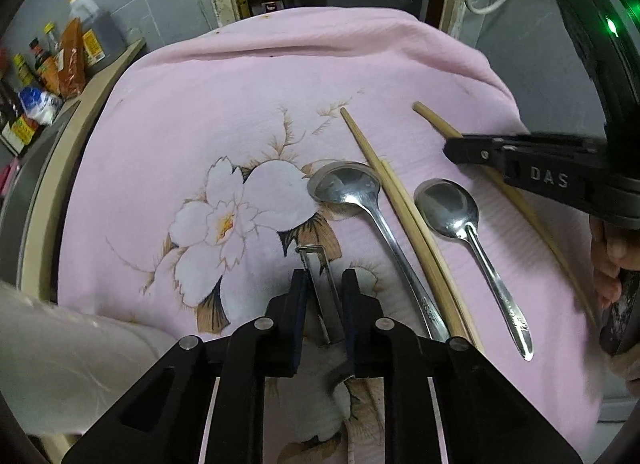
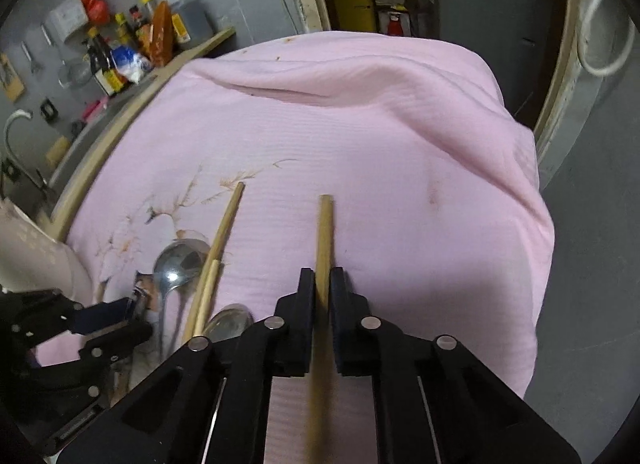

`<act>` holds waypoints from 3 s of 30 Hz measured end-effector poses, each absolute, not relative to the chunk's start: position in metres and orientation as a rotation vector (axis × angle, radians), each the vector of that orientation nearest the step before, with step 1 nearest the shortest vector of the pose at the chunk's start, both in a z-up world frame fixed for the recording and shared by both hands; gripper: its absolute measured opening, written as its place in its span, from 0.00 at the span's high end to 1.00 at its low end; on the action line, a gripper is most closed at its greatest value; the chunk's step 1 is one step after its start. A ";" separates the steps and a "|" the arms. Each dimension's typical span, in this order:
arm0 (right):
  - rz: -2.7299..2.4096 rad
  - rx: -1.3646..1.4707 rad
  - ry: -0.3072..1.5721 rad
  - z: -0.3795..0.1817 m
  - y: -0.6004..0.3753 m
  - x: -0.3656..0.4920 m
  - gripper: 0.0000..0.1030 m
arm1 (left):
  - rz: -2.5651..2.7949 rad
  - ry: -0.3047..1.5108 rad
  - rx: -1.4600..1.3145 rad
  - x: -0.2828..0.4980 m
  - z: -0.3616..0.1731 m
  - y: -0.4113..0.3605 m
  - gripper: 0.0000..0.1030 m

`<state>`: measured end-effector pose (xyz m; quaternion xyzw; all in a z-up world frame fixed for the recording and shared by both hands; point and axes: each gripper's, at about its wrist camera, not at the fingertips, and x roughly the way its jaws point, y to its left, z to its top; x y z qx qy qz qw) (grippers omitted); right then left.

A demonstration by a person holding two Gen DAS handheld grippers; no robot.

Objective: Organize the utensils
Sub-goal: 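Grasp a metal fork with the left tool while the right tool grasps a chopstick, then lift and carry the fork toward the basket while the right tool carries the chopstick toward the cup, then open the left tool over the basket while the right tool releases the chopstick into the cup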

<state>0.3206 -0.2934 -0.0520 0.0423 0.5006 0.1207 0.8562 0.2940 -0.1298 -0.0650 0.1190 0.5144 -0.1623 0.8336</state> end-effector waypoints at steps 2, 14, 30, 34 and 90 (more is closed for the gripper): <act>0.265 0.127 1.032 -0.050 -0.300 0.312 0.95 | -0.359 1.082 0.217 0.288 -0.063 -0.123 0.89; 0.336 0.119 0.615 0.005 -0.293 0.209 0.95 | -0.316 0.735 0.151 0.213 -0.023 -0.095 0.91; 0.275 -0.023 0.073 0.052 -0.218 0.129 0.95 | -0.205 0.327 -0.039 0.157 0.044 -0.043 0.91; 0.296 -0.015 -0.027 0.071 -0.201 0.124 0.95 | -0.171 0.261 -0.068 0.153 0.068 -0.021 0.91; 0.595 0.064 0.002 0.060 -0.094 0.220 0.93 | 0.189 0.180 -0.285 0.202 0.061 0.113 0.90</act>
